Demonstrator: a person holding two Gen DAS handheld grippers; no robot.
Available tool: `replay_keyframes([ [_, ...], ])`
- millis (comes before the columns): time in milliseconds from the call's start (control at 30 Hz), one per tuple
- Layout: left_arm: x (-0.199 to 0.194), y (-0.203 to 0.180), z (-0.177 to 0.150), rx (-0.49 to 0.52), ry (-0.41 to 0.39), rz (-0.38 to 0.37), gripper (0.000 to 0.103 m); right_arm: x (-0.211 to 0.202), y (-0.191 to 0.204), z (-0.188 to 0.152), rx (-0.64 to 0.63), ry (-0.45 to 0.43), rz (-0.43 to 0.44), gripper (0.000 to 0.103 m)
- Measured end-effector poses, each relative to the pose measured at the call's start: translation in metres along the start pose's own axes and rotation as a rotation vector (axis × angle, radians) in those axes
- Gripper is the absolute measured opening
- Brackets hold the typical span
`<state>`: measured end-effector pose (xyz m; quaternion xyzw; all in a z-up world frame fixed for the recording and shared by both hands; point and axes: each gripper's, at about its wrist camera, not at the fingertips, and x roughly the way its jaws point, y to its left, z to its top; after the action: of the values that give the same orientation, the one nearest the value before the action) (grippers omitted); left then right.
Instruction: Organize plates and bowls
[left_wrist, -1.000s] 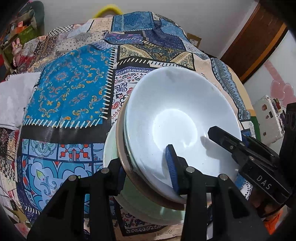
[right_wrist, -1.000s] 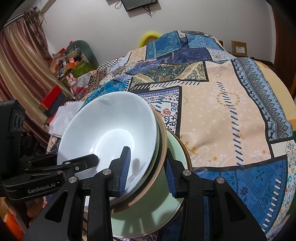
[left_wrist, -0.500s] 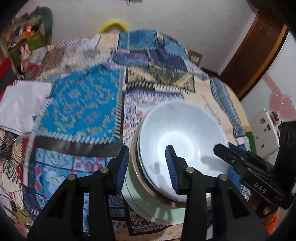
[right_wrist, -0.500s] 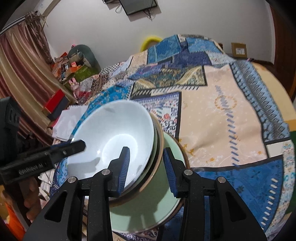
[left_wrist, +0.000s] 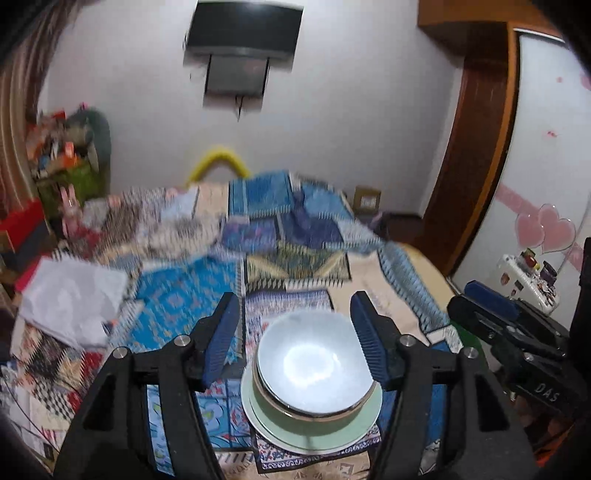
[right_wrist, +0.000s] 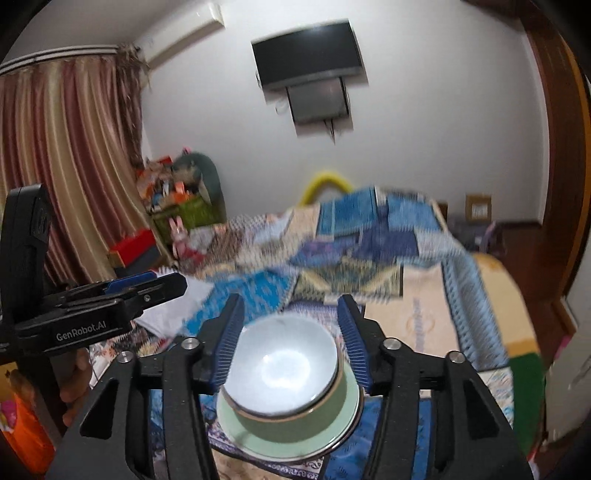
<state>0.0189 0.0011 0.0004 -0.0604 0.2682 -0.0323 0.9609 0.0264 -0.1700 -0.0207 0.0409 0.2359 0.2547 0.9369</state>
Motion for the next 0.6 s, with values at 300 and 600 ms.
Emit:
replay_keyframes([
  [300, -0.062, -0.012, 0.006, 0.037, -0.19, 0.011, 0.092, -0.053, 0.014, 0.014, -0.043, -0.177, -0.024, 0.078],
  [600, -0.088, -0.013, 0.0, 0.04, -0.272, 0.015, 0.103, -0.063, 0.021, 0.012, -0.038, -0.233, -0.047, 0.1],
])
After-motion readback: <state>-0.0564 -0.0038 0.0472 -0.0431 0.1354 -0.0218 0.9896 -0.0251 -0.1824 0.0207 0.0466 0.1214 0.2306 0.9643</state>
